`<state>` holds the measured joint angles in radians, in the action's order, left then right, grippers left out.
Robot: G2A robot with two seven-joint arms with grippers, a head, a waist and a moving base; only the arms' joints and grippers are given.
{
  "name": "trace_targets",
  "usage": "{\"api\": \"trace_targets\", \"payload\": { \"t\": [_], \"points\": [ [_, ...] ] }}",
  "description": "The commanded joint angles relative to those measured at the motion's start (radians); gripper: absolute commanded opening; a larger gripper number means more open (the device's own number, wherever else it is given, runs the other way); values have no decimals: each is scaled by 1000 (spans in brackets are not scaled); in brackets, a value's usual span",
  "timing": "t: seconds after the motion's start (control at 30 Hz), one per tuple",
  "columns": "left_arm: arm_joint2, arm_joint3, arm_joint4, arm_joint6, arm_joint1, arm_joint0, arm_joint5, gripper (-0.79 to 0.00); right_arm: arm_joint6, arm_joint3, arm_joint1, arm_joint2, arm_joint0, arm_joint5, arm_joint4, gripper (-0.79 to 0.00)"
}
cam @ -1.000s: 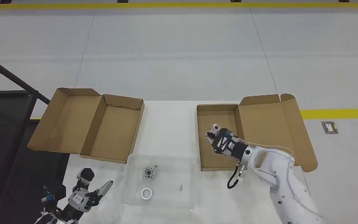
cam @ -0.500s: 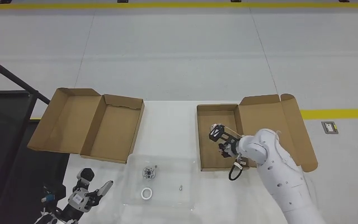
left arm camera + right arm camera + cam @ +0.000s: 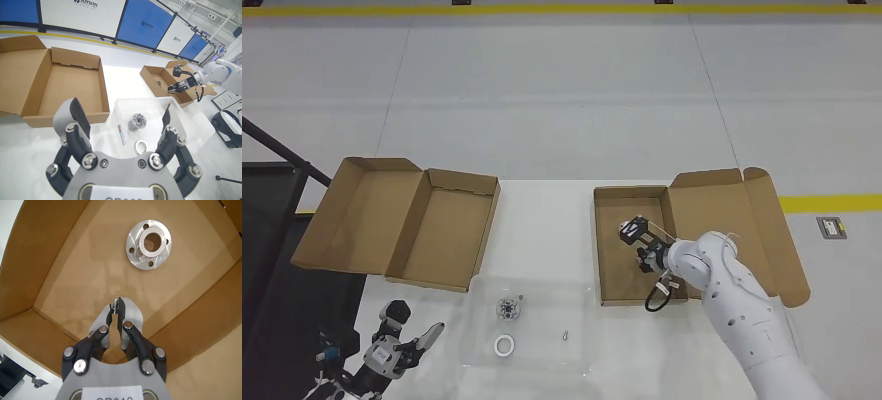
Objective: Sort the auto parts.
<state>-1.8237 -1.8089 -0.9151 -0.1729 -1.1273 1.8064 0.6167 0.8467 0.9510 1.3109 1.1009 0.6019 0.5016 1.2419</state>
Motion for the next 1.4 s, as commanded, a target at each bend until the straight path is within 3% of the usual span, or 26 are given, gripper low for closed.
{"api": "trace_targets", "payload": {
  "t": [0.0, 0.07, 0.1, 0.2, 0.27, 0.37, 0.53, 0.73, 0.97, 1.07, 1.13, 1.2, 1.37],
  "points": [
    [0, 0, 0, 0, 0, 0, 0, 0, -18, -24, 2, -4, -7, -4, -2, -785],
    [0, 0, 0, 0, 0, 0, 0, 0, -30, -45, 3, -8, -14, -7, -8, -776],
    [0, 0, 0, 0, 0, 0, 0, 0, -35, -53, 4, -10, -18, -6, -9, -650],
    [0, 0, 0, 0, 0, 0, 0, 0, -61, -63, 4, -12, -20, 0, -11, -548],
    [0, 0, 0, 0, 0, 0, 0, 0, -64, -58, 2, -12, -19, -6, -4, -434],
    [0, 0, 0, 0, 0, 0, 0, 0, -60, -31, -1, -9, -12, -21, 5, -397],
    [0, 0, 0, 0, 0, 0, 0, 0, -61, 80, -14, 11, 30, -44, 30, -249],
    [0, 0, 0, 0, 0, 0, 0, 0, -45, 375, -36, 33, 144, -21, 74, -259],
    [0, 0, 0, 0, 0, 0, 0, 0, 4, 699, -53, 3, 266, 109, 96, -246],
    [0, 0, 0, 0, 0, 0, 0, 0, 28, 762, -54, -53, 279, 198, 105, -228],
    [0, 0, 0, 0, 0, 0, 0, 0, 28, 781, -52, -97, 277, 256, 96, -160],
    [0, 0, 0, 0, 0, 0, 0, 0, 21, 780, -48, -143, 267, 309, 93, 0],
    [0, 0, 0, 0, 0, 0, 0, 0, 9, 771, -43, -188, 259, 348, 95, 0]
  ]
}}
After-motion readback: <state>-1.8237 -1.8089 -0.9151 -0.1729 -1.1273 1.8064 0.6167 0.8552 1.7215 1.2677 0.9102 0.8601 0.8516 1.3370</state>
